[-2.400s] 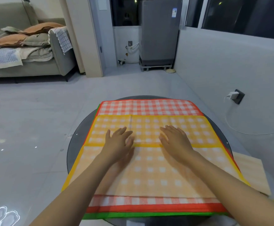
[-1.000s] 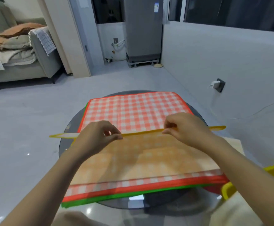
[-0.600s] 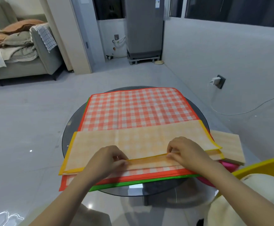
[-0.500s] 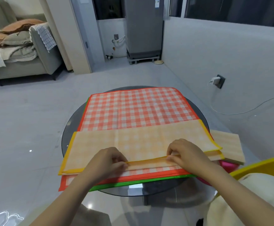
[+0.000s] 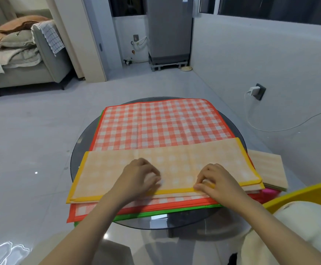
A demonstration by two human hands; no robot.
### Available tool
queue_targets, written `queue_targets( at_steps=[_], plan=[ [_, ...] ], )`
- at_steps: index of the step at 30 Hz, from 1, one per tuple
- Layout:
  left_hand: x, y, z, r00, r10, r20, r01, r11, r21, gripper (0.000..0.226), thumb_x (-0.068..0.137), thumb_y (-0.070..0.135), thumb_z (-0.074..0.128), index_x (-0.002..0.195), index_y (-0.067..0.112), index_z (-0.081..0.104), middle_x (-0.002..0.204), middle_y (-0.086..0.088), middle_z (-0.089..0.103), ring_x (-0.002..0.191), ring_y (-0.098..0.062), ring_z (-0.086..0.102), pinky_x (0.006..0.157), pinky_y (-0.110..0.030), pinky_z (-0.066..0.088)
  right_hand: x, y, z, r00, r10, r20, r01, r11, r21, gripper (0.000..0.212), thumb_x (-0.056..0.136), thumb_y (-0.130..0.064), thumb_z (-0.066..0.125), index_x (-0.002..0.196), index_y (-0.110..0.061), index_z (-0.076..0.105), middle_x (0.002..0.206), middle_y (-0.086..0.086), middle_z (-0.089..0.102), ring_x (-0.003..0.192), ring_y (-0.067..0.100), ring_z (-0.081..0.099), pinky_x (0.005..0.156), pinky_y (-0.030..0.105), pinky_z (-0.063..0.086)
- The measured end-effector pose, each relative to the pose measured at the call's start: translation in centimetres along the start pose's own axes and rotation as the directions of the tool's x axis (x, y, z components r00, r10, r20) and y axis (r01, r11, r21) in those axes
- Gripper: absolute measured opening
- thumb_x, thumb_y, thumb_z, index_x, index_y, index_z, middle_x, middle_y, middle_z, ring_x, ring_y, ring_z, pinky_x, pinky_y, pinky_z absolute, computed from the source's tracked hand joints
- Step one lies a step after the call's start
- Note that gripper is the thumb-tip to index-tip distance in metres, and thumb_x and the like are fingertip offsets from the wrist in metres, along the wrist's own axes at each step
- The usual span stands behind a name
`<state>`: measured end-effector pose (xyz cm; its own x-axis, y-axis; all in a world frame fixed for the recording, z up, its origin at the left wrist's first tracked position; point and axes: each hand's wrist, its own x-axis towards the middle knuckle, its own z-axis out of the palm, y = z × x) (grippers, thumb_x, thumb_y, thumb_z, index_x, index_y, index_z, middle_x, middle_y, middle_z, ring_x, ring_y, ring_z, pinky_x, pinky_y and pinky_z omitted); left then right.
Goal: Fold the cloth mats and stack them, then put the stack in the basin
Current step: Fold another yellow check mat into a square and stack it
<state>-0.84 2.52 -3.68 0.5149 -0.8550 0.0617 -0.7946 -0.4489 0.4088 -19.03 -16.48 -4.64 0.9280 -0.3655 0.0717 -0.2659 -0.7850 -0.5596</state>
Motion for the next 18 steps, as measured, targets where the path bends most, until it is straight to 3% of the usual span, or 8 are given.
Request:
queue_targets(
  at_steps=[3,6,10,14,16,18],
  plan=[
    [2.1,0.8,1.3,0.998,-0.044,-0.048,0.046,0.998,0.049,0.037,0.093,0.044,0.045,0.127,0.032,0.054,0.137,0.005,0.047,0.126,-0.014,0.041,0.106,-0.035,0.032,0.4,0.0,0.3,1.000,-0.005,-0.014,0.005,1.000,0.004,0.010,0.081,-0.036,0.068,0.079,-0.035,0.058,0.088,-0.022,0.048,0.094,0.004,0.043,0.082,0.019,0.035],
    [4.2,1.9,2.5,0.995,-0.096,-0.027,0.098,0.988,0.116,0.051,0.099,0.044,0.028,0.147,0.026,0.027,0.157,0.000,0.018,0.145,-0.021,0.016,0.118,-0.040,0.014,0.6,0.3,0.5,1.000,-0.010,-0.004,0.010,1.000,-0.020,0.009,0.082,-0.037,0.067,0.087,-0.032,0.061,0.090,-0.022,0.045,0.097,0.006,0.041,0.086,0.023,0.035],
    [5.8,1.9,4.2,0.988,-0.152,0.037,0.138,0.957,0.254,0.057,0.098,0.049,0.011,0.151,0.031,0.001,0.160,0.000,-0.005,0.147,-0.021,-0.007,0.119,-0.045,-0.004,0.9,0.3,0.4,1.000,-0.008,0.014,0.008,0.998,-0.057,0.014,0.083,-0.039,0.064,0.093,-0.029,0.063,0.094,-0.017,0.048,0.097,0.007,0.041,0.086,0.022,0.035],
    [6.0,1.5,4.5,0.989,-0.144,0.038,0.128,0.953,0.274,0.056,0.098,0.048,0.010,0.150,0.033,-0.003,0.159,0.002,-0.006,0.146,-0.020,-0.009,0.119,-0.045,-0.005,2.7,-0.5,0.1,1.000,0.015,-0.010,-0.016,0.994,-0.107,0.018,0.088,-0.039,0.058,0.100,-0.028,0.063,0.096,-0.013,0.057,0.096,0.009,0.046,0.086,0.026,0.042],
    [6.0,1.5,4.4,0.990,-0.138,0.031,0.124,0.952,0.279,0.055,0.098,0.047,0.009,0.150,0.033,-0.003,0.159,0.003,-0.006,0.146,-0.020,-0.009,0.119,-0.044,-0.007,4.9,-0.9,0.5,0.997,-0.021,-0.069,0.006,0.979,-0.205,0.025,0.094,-0.036,0.049,0.115,-0.028,0.059,0.114,-0.010,0.058,0.107,0.012,0.046,0.095,0.027,0.039],
    [5.9,1.5,4.3,0.991,-0.134,0.027,0.122,0.954,0.273,0.055,0.098,0.045,0.006,0.150,0.033,-0.003,0.159,0.003,-0.006,0.146,-0.019,-0.009,0.119,-0.044,-0.007,7.4,-1.4,1.4,0.998,-0.018,-0.054,0.003,0.966,-0.257,0.037,0.099,-0.034,0.038,0.134,-0.026,0.046,0.139,-0.007,0.046,0.129,0.014,0.037,0.108,0.030,0.027]
  ],
)
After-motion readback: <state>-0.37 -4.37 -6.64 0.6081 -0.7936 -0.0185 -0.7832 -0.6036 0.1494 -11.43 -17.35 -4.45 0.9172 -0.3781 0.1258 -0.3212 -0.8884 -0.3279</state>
